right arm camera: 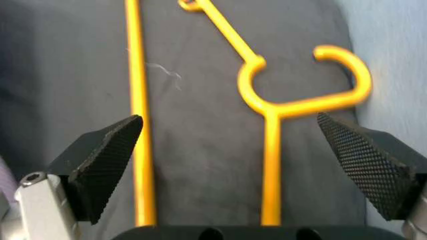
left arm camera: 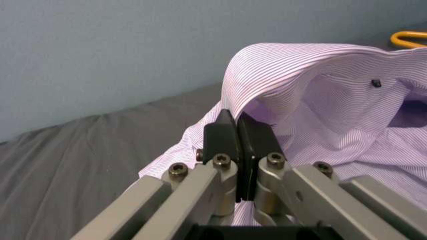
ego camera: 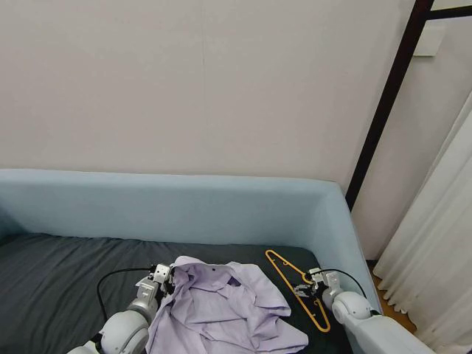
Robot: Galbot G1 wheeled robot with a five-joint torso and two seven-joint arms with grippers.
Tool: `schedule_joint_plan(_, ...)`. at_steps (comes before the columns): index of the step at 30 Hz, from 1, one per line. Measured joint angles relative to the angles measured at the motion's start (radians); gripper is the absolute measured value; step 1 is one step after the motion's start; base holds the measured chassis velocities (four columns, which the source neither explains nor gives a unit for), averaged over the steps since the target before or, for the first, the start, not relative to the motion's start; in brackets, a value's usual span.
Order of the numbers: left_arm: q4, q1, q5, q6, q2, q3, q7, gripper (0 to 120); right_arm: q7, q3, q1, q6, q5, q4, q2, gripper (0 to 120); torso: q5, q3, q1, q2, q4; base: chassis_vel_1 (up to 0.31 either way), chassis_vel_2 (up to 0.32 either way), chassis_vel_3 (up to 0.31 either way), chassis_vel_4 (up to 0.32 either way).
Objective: Pick up the clothes from the sofa and hang them on the clothes hanger.
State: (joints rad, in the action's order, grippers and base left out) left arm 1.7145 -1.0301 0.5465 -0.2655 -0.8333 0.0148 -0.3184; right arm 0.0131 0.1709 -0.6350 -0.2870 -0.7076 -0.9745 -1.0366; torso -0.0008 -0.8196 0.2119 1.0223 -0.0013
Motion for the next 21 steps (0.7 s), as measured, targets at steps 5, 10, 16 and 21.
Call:
schedule_joint_plan(5,0.002,0.003,-0.001,0.003,0.001,0.0,0.003,0,-0.027,-0.025,0.001,-0.041,-0.041,0.033,-0.017,95,0.0001,0.0,0.0,0.0,-0.0001,0.0,0.0,0.0,0.0)
schedule_joint_plan(10,-0.004,0.015,-0.002,0.003,-0.005,-0.01,0.003,0,-0.037,-0.037,-0.002,-0.072,-0.064,0.044,-0.024,77,-0.0001,0.0,0.0,0.0,-0.0002,0.0,0.0,0.0,0.0)
schedule_joint_plan(16,-0.004,0.019,-0.002,0.004,-0.006,-0.015,0.003,0,-0.036,-0.044,-0.002,-0.075,-0.059,0.066,-0.034,61,0.0,0.0,0.0,0.0,-0.0001,0.0,0.0,0.0,0.0)
schedule_joint_plan(21,-0.004,0.016,-0.011,0.004,-0.002,-0.016,0.003,0,-0.03,-0.052,0.008,-0.085,-0.059,0.098,-0.045,43,0.0,0.0,0.0,0.0,0.0,0.0,0.0,0.0,0.0)
